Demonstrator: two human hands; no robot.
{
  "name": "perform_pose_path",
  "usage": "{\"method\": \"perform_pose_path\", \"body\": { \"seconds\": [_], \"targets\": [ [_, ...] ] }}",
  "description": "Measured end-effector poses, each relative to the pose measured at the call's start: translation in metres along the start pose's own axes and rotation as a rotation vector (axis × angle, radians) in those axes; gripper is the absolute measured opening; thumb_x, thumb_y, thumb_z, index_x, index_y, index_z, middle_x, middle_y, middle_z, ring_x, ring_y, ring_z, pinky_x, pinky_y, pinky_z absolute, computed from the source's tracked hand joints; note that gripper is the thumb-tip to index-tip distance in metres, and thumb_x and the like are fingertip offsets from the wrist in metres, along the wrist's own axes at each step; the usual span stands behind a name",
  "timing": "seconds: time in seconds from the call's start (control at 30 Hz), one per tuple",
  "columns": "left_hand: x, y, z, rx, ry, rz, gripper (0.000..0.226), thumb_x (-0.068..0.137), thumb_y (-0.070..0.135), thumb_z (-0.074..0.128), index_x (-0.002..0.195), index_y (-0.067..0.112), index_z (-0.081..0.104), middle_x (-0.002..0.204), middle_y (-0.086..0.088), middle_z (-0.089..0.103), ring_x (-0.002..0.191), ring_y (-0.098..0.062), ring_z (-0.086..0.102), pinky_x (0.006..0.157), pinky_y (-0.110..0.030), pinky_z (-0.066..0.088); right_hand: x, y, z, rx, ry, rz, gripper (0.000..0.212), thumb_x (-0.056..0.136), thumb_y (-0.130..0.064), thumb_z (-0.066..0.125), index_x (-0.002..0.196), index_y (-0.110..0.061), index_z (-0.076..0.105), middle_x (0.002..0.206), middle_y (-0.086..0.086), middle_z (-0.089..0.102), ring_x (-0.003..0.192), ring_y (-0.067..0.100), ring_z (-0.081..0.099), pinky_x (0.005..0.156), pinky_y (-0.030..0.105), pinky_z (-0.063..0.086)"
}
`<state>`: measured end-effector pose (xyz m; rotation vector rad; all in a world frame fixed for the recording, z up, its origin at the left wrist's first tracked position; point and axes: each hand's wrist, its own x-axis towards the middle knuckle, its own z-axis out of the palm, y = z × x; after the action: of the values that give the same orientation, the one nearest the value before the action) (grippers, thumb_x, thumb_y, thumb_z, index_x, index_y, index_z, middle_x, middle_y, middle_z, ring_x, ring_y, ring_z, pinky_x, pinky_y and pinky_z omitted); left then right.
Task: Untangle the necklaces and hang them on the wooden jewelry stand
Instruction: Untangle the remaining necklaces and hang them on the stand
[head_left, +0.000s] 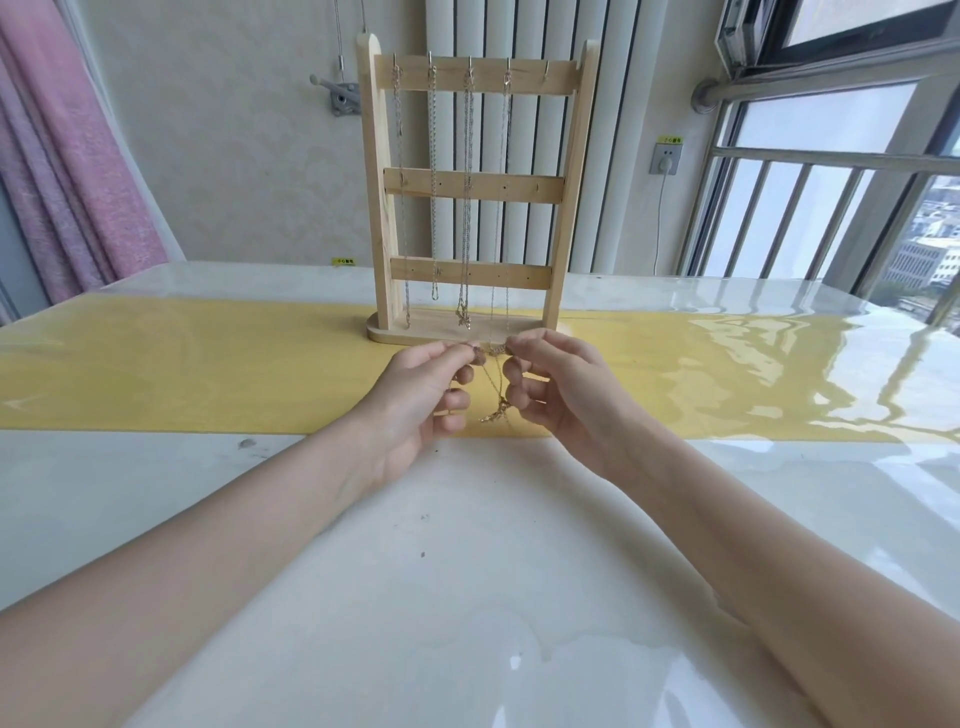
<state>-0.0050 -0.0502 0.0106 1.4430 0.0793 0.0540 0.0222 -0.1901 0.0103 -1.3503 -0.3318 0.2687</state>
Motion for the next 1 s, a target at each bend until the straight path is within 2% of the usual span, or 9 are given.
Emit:
{"method": "perform_pose_path", "body": {
  "seconds": [0.17,0.37,0.47,0.57,0.67,0.77,0.87,1.0],
  "targets": [
    [-0.004,0.0,0.0,0.091,-0.042,-0.04,0.029,0.095,0.034,0.05,0.077,0.013,0.058,0.068,0.002,0.048,0.044,-0.007,0.035,0.034,-0.015,0.02,0.001,-0.009,-0.005,0.16,0.019,-0.027,0.012,0.094,-0.012,0.053,0.082,-0.014,0.053,0.057,-0.003,0.048,0.048,0.009,0.047,0.043,0.015,0.034],
    [-0.003,0.002,-0.003,0.149,0.004,-0.054,0.038,0.096,0.042,0.045,0.078,0.012,0.061,0.069,-0.001,0.057,0.039,-0.009,0.043,0.033,-0.014,0.021,0.003,-0.004,-0.009,-0.051,0.053,-0.024,0.013,0.092,-0.011,0.057,0.081,-0.013,0.051,0.053,-0.005,0.045,0.044,0.009,0.03,0.041,0.017,0.024],
    [-0.003,0.003,-0.005,0.187,0.023,-0.05,0.041,0.096,0.045,0.044,0.08,0.012,0.062,0.069,-0.002,0.064,0.036,-0.009,0.04,0.034,-0.015,0.022,0.002,-0.004,-0.006,-0.103,0.051,-0.027,0.017,0.091,-0.012,0.059,0.077,-0.014,0.051,0.05,-0.005,0.044,0.042,0.009,0.027,0.041,0.018,0.02],
    [-0.004,0.004,-0.005,0.248,0.007,-0.042,0.043,0.097,0.045,0.04,0.082,0.011,0.062,0.066,-0.003,0.068,0.034,-0.009,0.029,0.037,-0.015,0.025,0.0,-0.005,-0.005,-0.241,0.067,-0.064,0.021,0.091,-0.011,0.059,0.073,-0.015,0.05,0.046,-0.006,0.043,0.039,0.009,0.027,0.039,0.017,0.019],
    [-0.004,0.003,-0.005,0.309,-0.015,-0.039,0.045,0.098,0.045,0.037,0.083,0.011,0.061,0.063,-0.004,0.069,0.034,-0.01,0.028,0.044,-0.021,0.024,-0.001,-0.005,-0.004,-0.326,0.079,-0.097,0.024,0.093,-0.011,0.058,0.07,-0.015,0.05,0.044,-0.006,0.044,0.036,0.009,0.028,0.037,0.015,0.022],
    [-0.003,0.003,-0.006,0.342,-0.011,-0.017,0.044,0.1,0.042,0.035,0.085,0.009,0.06,0.065,-0.006,0.07,0.033,-0.011,0.03,0.039,-0.019,0.022,-0.001,-0.006,-0.003,-0.325,0.078,-0.103,0.024,0.094,-0.011,0.057,0.071,-0.014,0.048,0.043,-0.007,0.044,0.035,0.008,0.028,0.037,0.014,0.022],
    [-0.002,0.002,-0.007,0.358,0.035,0.011,0.043,0.101,0.038,0.035,0.083,0.008,0.06,0.065,-0.008,0.07,0.032,-0.01,0.031,0.034,-0.015,0.023,-0.001,-0.006,-0.002,-0.326,0.067,-0.105,0.024,0.094,-0.01,0.056,0.072,-0.013,0.048,0.043,-0.007,0.043,0.035,0.007,0.027,0.037,0.014,0.022],
    [0.003,0.0,-0.012,0.407,0.136,0.043,0.038,0.1,0.033,0.039,0.076,0.012,0.061,0.063,0.001,0.065,0.032,-0.007,0.035,0.038,-0.016,0.027,-0.001,-0.006,-0.003,-0.336,0.074,-0.092,0.024,0.094,-0.011,0.057,0.072,-0.014,0.047,0.043,-0.009,0.043,0.036,0.006,0.026,0.037,0.014,0.021]
  ]
}}
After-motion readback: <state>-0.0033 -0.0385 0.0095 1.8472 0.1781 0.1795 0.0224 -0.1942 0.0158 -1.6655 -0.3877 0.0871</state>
